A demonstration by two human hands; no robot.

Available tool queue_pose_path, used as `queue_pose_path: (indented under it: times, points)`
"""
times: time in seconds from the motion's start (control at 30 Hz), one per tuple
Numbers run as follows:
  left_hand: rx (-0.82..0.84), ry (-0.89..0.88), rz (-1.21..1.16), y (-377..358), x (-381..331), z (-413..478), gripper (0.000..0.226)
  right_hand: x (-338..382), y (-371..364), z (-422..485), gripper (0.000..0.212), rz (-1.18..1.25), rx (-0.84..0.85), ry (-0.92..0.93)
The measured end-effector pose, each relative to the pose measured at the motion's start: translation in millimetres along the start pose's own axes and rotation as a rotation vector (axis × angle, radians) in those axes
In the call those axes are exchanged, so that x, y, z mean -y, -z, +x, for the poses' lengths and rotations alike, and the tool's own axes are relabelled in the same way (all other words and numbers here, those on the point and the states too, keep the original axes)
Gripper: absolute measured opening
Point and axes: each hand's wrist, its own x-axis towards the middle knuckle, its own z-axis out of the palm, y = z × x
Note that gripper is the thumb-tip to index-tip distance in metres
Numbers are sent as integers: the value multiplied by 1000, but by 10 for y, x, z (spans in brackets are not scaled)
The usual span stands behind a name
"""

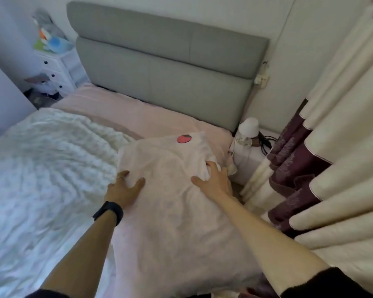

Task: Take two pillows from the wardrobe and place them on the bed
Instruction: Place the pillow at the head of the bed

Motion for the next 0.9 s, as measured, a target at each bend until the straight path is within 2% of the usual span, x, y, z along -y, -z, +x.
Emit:
queue_pose_path:
  times: [0.33,0.63,0.9]
  points:
    - [18,177,-76,-362,-510,1127,80,115,-33,1625,81,-67,165,6]
    - [41,216,-157,-563,-1163,1937,82,205,197,2832,80,-93,184,13]
    - [2,321,-282,-1052,-1771,2575,80,211,438,4109,79,-160,254,106]
